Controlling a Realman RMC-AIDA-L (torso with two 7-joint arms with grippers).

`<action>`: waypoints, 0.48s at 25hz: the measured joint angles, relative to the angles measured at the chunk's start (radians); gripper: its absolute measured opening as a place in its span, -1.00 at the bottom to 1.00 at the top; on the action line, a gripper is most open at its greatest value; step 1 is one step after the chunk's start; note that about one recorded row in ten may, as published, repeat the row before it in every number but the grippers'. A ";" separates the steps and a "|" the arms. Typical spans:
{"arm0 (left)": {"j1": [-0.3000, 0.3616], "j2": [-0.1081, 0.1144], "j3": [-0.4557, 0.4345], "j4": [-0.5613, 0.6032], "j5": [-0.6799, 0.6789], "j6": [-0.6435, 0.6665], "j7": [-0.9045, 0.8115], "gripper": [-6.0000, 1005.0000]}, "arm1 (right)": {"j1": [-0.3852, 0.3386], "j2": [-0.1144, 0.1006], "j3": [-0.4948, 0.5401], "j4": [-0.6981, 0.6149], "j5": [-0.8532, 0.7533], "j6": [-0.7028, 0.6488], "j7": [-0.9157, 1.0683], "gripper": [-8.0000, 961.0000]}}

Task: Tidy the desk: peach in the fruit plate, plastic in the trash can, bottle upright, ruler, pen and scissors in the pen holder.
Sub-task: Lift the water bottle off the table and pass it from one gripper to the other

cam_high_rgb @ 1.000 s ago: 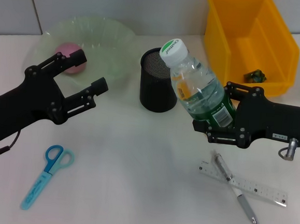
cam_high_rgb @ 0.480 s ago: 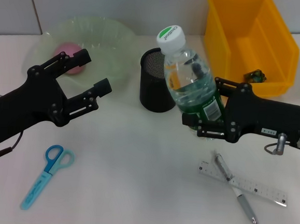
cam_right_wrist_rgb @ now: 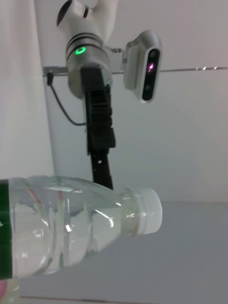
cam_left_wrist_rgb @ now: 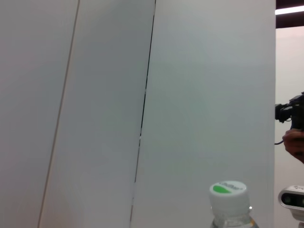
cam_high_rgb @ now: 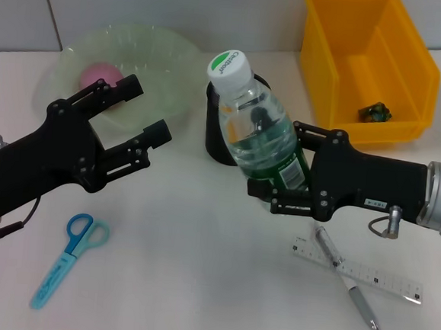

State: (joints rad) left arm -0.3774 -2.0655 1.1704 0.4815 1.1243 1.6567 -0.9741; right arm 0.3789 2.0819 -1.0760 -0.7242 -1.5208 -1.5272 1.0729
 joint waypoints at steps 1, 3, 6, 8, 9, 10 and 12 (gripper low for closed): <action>-0.001 0.000 0.000 -0.001 0.000 0.002 0.000 0.55 | 0.000 0.000 0.000 0.000 0.000 0.000 0.000 0.60; -0.002 0.000 0.000 -0.002 0.000 0.006 0.000 0.55 | 0.008 0.001 -0.003 0.012 0.007 -0.004 -0.002 0.60; -0.002 0.001 0.000 -0.002 0.000 0.018 0.000 0.55 | 0.020 0.001 -0.004 0.028 0.009 -0.005 -0.005 0.60; -0.002 0.001 0.000 -0.002 0.000 0.020 0.000 0.55 | 0.031 0.001 -0.004 0.045 0.009 -0.006 -0.011 0.60; -0.003 0.002 0.000 -0.002 0.000 0.023 0.000 0.55 | 0.037 0.001 -0.004 0.055 0.009 -0.006 -0.015 0.60; -0.003 0.002 0.000 -0.002 0.000 0.024 0.000 0.55 | 0.046 0.001 -0.004 0.067 0.009 -0.006 -0.021 0.60; -0.004 0.002 0.000 -0.002 0.000 0.024 0.000 0.55 | 0.062 0.002 -0.004 0.094 0.011 -0.005 -0.035 0.60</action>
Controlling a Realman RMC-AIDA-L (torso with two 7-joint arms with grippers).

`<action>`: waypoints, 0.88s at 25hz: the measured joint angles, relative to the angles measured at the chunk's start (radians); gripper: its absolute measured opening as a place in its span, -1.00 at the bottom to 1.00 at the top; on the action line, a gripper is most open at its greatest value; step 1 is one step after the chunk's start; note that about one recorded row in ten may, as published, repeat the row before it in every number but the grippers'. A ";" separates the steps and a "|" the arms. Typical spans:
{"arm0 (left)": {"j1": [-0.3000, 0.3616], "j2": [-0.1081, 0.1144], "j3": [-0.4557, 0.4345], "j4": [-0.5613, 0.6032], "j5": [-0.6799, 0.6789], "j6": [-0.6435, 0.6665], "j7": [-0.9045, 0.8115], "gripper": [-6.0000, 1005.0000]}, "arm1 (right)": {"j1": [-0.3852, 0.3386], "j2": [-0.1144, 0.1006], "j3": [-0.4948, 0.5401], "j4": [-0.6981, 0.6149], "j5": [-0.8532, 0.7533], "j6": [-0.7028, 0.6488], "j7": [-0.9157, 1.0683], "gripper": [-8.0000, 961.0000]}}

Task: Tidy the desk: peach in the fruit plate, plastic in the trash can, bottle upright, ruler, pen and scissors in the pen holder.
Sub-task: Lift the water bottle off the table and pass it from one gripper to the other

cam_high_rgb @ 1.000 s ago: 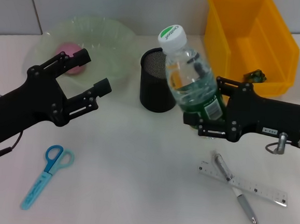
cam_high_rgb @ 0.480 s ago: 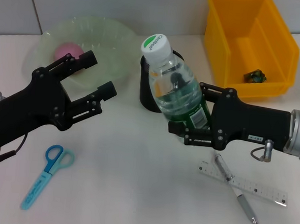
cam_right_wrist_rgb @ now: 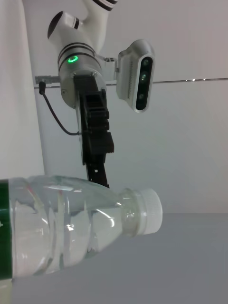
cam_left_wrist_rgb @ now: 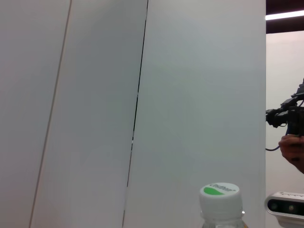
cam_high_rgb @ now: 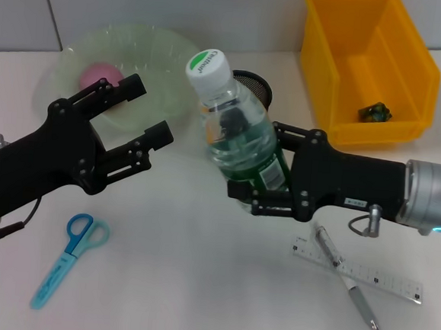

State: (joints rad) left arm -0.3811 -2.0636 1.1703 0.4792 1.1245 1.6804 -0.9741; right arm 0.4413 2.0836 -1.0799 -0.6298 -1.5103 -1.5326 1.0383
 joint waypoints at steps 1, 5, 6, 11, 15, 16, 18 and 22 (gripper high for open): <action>0.000 0.000 0.000 0.000 0.000 0.000 0.000 0.55 | 0.008 0.000 0.000 0.010 0.001 0.000 -0.005 0.60; -0.003 0.001 0.000 0.000 0.003 0.004 0.000 0.55 | 0.042 0.001 -0.001 0.062 0.002 0.008 -0.036 0.60; -0.003 0.001 0.001 0.001 0.003 0.005 0.000 0.55 | 0.049 0.001 -0.001 0.072 0.002 0.010 -0.040 0.60; -0.003 0.001 0.003 0.001 0.004 0.007 0.000 0.54 | 0.089 0.001 -0.002 0.122 0.002 0.013 -0.063 0.60; -0.004 -0.001 0.001 0.001 0.002 0.006 -0.009 0.54 | 0.114 0.002 -0.002 0.155 -0.002 0.013 -0.075 0.60; -0.005 -0.001 0.000 0.001 0.002 0.006 -0.012 0.54 | 0.121 0.003 -0.002 0.168 -0.002 0.013 -0.081 0.60; -0.007 -0.001 0.000 0.001 0.001 0.004 -0.019 0.54 | 0.133 0.003 -0.002 0.190 -0.002 0.013 -0.095 0.60; -0.016 -0.001 0.000 -0.010 0.000 0.005 -0.023 0.54 | 0.150 0.003 -0.002 0.218 -0.002 0.013 -0.108 0.60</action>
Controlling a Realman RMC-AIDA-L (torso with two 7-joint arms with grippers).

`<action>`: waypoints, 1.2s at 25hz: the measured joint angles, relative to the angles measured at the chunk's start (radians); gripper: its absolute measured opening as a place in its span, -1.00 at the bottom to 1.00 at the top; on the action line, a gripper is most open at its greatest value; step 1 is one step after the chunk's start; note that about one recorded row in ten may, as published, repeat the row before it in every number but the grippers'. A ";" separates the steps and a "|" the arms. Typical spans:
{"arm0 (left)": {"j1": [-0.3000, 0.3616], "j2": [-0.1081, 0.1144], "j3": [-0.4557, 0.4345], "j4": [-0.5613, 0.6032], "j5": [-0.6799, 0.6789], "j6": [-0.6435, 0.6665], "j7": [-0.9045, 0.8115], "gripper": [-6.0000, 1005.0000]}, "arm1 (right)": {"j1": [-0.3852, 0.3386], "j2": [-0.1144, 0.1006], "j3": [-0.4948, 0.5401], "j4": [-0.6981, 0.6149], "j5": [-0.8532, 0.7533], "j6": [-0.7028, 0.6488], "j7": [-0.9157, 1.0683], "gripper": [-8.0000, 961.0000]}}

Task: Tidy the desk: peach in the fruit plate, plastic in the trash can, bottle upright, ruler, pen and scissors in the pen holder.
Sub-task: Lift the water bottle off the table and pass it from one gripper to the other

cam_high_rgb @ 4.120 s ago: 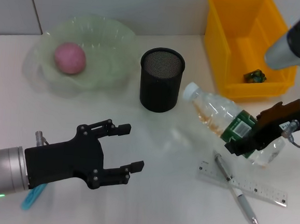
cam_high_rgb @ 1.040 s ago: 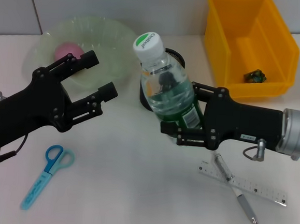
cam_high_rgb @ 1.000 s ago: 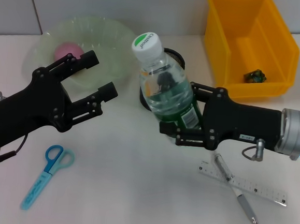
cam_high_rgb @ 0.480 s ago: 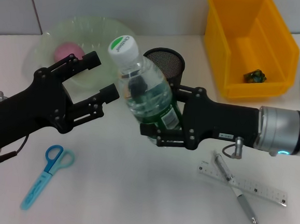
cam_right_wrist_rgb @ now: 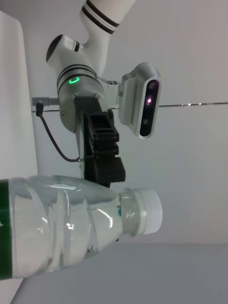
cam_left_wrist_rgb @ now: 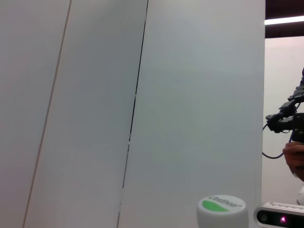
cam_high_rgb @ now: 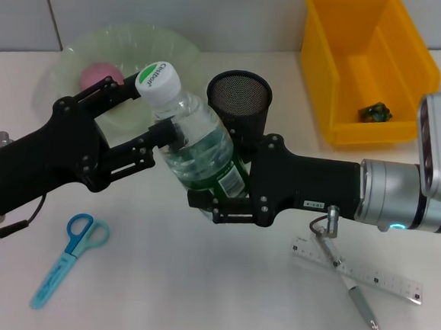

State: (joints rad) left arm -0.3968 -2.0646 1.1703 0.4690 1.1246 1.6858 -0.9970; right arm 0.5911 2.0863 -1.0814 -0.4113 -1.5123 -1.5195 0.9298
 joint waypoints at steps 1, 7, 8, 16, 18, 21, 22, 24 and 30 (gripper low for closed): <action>-0.004 0.000 0.000 -0.006 0.000 0.001 0.000 0.54 | 0.003 0.000 0.000 0.004 0.000 0.003 -0.001 0.60; -0.025 0.001 0.000 -0.037 0.000 0.002 -0.010 0.54 | 0.006 0.001 -0.001 0.015 -0.001 0.023 -0.016 0.60; -0.028 0.001 0.000 -0.038 0.000 0.002 -0.017 0.54 | 0.008 0.001 -0.005 0.020 -0.001 0.024 -0.024 0.60; -0.036 0.001 -0.004 -0.039 0.000 0.002 -0.054 0.54 | 0.010 0.001 -0.023 0.036 0.001 0.028 -0.051 0.60; -0.036 0.001 -0.004 -0.040 0.000 0.002 -0.055 0.54 | 0.010 0.001 -0.023 0.037 0.002 0.028 -0.052 0.60; -0.037 0.001 -0.004 -0.040 0.000 0.003 -0.063 0.54 | 0.008 0.001 -0.023 0.037 0.005 0.023 -0.054 0.60; -0.037 0.001 -0.003 -0.040 0.001 0.003 -0.067 0.54 | 0.008 0.001 -0.023 0.037 0.005 0.023 -0.054 0.60; -0.037 0.001 0.000 -0.040 0.003 0.003 -0.068 0.54 | 0.008 0.002 -0.023 0.037 0.008 0.021 -0.054 0.60; -0.039 0.001 0.004 -0.040 0.004 0.003 -0.073 0.54 | 0.009 0.003 -0.023 0.037 0.010 0.017 -0.054 0.60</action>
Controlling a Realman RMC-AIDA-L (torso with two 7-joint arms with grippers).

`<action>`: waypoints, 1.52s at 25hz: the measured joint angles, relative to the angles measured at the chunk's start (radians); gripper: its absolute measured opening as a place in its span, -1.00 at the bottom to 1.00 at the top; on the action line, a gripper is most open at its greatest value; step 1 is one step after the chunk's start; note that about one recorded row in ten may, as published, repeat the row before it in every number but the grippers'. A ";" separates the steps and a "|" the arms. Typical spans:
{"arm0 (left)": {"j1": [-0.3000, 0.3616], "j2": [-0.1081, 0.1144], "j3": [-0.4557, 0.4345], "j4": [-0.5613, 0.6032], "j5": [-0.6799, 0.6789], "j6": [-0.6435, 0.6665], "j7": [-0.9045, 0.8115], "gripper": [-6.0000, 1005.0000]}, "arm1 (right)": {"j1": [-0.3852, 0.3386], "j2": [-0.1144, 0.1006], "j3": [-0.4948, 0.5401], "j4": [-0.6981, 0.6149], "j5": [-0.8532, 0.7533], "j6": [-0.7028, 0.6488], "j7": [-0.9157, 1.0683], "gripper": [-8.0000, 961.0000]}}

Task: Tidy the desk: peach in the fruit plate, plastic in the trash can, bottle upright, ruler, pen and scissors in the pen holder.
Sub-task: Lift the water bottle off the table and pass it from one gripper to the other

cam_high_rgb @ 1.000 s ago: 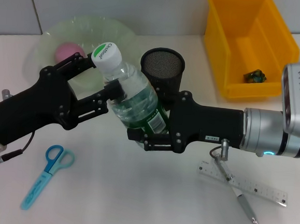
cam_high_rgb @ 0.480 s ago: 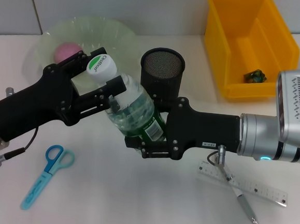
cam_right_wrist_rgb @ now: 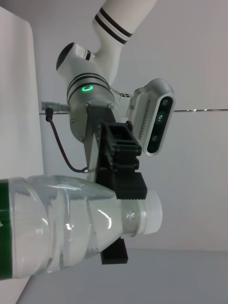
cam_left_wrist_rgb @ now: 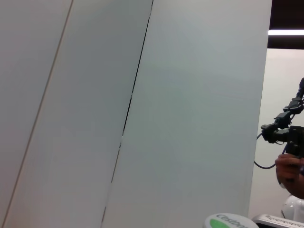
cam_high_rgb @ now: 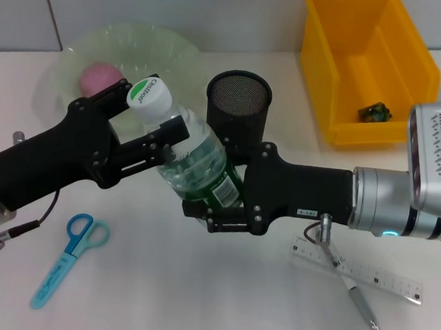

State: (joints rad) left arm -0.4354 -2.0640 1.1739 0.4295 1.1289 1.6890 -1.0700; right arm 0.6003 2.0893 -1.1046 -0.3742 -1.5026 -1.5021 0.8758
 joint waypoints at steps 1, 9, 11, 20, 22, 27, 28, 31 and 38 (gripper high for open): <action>0.000 0.000 0.001 0.000 -0.001 0.000 -0.003 0.54 | 0.001 0.000 -0.001 0.000 0.000 0.000 0.000 0.60; -0.002 0.000 0.001 0.000 -0.001 0.012 -0.006 0.54 | 0.002 0.000 -0.003 0.000 0.000 -0.001 0.000 0.61; -0.002 0.000 0.000 0.000 -0.002 0.012 -0.006 0.38 | 0.002 0.000 -0.003 0.000 0.000 -0.001 0.000 0.61; -0.005 0.001 -0.006 0.000 -0.002 0.012 -0.006 0.06 | 0.003 0.000 -0.003 0.000 0.000 -0.002 0.000 0.63; -0.005 0.001 -0.007 0.000 -0.003 0.012 -0.002 0.05 | 0.003 0.000 -0.003 0.000 0.000 -0.002 0.000 0.63; -0.010 0.003 -0.008 0.000 -0.002 0.006 0.004 0.03 | 0.004 0.000 -0.003 0.000 0.001 -0.003 0.002 0.63; -0.010 0.003 -0.008 0.000 -0.002 0.006 0.004 0.03 | 0.004 0.000 -0.003 0.000 0.001 -0.003 0.002 0.63; -0.010 0.004 -0.012 0.000 -0.001 0.006 0.004 -0.04 | 0.006 0.000 -0.003 0.000 0.002 -0.003 0.003 0.64; -0.011 0.004 -0.020 0.000 0.001 0.006 0.006 -0.13 | 0.006 0.000 -0.003 0.000 0.002 -0.004 0.001 0.65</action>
State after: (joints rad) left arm -0.4464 -2.0601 1.1542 0.4298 1.1303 1.6948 -1.0638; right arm 0.6064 2.0892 -1.1074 -0.3743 -1.5006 -1.5064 0.8773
